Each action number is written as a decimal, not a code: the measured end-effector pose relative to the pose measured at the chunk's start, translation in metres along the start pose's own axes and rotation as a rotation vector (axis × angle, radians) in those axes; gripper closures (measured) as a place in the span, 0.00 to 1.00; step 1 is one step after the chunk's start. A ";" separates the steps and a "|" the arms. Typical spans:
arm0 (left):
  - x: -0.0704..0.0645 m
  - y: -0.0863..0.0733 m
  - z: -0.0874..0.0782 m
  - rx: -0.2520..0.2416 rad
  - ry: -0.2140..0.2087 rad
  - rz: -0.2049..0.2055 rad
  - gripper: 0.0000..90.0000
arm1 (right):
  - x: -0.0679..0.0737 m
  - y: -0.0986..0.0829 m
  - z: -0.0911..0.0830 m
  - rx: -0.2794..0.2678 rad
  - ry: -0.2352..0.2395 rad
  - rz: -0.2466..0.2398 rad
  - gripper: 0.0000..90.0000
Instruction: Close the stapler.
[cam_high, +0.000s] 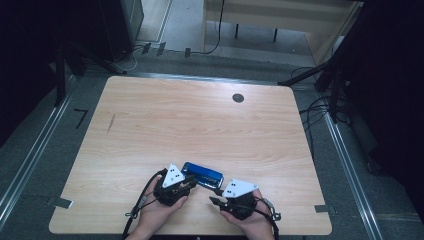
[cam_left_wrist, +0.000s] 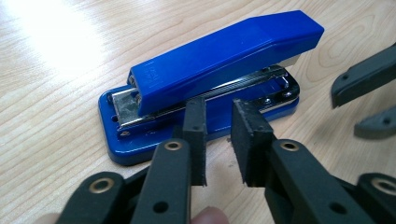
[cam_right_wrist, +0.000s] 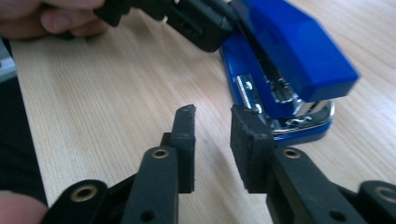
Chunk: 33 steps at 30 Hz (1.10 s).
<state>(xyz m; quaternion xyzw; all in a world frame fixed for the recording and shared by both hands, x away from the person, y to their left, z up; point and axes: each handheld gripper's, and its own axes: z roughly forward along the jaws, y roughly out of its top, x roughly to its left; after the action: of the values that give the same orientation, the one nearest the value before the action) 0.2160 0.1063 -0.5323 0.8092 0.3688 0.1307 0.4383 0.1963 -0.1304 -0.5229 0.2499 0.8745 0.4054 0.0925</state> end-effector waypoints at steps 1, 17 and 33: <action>0.001 0.000 0.000 -0.004 -0.003 -0.003 0.83 | 0.000 0.000 0.000 0.000 0.000 0.000 0.79; 0.023 -0.005 -0.015 -0.013 0.043 -0.054 0.76 | -0.009 -0.007 0.008 0.032 -0.046 0.019 0.76; 0.071 -0.025 -0.072 -0.073 0.150 -0.201 0.75 | -0.014 -0.007 0.008 0.027 -0.038 0.030 0.83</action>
<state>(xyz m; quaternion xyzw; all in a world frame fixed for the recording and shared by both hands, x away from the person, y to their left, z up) 0.2149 0.2092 -0.5186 0.7397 0.4748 0.1596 0.4493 0.2086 -0.1361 -0.5344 0.2718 0.8741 0.3901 0.0998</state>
